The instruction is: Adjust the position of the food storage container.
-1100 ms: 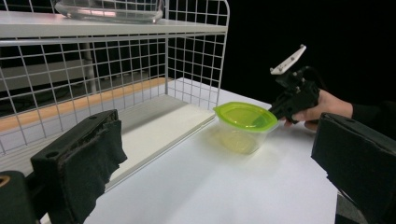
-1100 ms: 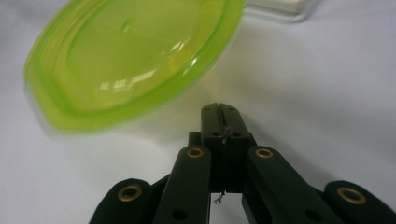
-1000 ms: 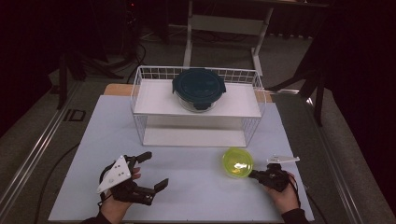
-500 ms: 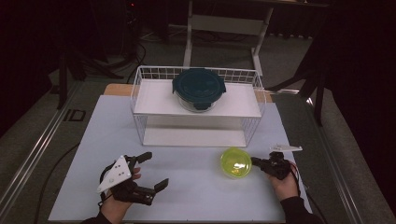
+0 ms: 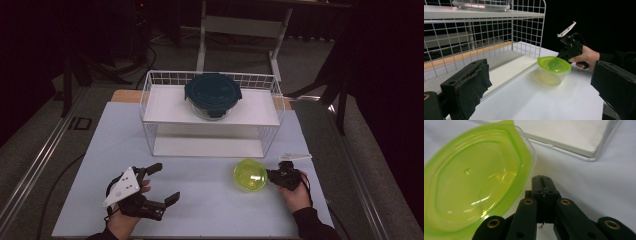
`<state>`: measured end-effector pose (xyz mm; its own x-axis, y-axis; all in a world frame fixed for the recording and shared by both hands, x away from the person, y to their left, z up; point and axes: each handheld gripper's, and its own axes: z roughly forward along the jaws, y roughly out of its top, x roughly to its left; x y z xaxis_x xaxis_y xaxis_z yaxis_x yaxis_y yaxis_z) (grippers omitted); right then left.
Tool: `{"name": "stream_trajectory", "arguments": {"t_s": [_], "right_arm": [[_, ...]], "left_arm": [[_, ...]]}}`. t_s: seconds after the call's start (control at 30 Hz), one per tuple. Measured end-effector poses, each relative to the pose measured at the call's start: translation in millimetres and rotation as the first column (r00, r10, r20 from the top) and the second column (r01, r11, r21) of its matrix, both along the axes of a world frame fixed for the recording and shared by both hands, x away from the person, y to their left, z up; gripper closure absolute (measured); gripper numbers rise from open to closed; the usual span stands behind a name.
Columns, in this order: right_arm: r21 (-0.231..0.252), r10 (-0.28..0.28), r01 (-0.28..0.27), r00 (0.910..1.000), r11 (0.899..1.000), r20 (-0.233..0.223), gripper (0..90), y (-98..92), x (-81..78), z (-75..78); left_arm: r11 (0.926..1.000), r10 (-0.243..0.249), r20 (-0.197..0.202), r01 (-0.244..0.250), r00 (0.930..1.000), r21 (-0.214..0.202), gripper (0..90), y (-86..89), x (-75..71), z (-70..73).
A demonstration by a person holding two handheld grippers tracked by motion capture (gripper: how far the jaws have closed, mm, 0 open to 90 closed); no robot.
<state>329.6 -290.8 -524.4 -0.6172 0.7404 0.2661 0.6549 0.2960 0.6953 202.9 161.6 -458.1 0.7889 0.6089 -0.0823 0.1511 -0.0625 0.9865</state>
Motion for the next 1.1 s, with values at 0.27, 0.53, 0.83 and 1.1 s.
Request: {"name": "stream_trajectory", "arguments": {"t_s": [0.27,0.53,0.83,1.1], "right_arm": [[-0.006,0.06,-0.06,0.9978,0.998,-0.027,90.0,13.8,-15.7,-2.6],[-0.007,0.144,-0.145,0.9889,0.989,-0.034,90.0,38.0,-27.7,-3.1],[-0.027,0.13,-0.131,0.9911,0.991,-0.029,90.0,42.4,-19.8,-5.0],[0.008,0.129,-0.129,0.9909,0.992,-0.039,90.0,48.9,-12.4,-4.0]], "left_arm": [[1.0,0.0,0.001,0.0,1.0,0.004,2.5,-0.5,-0.3,0.2],[1.0,-0.002,0.002,0.002,1.0,0.006,2.5,-1.0,-0.5,0.0],[1.0,-0.002,0.0,0.002,1.0,0.002,2.5,-1.1,0.0,-0.5],[1.0,-0.006,-0.004,0.006,1.0,0.003,2.5,-1.6,0.3,-1.2]]}}
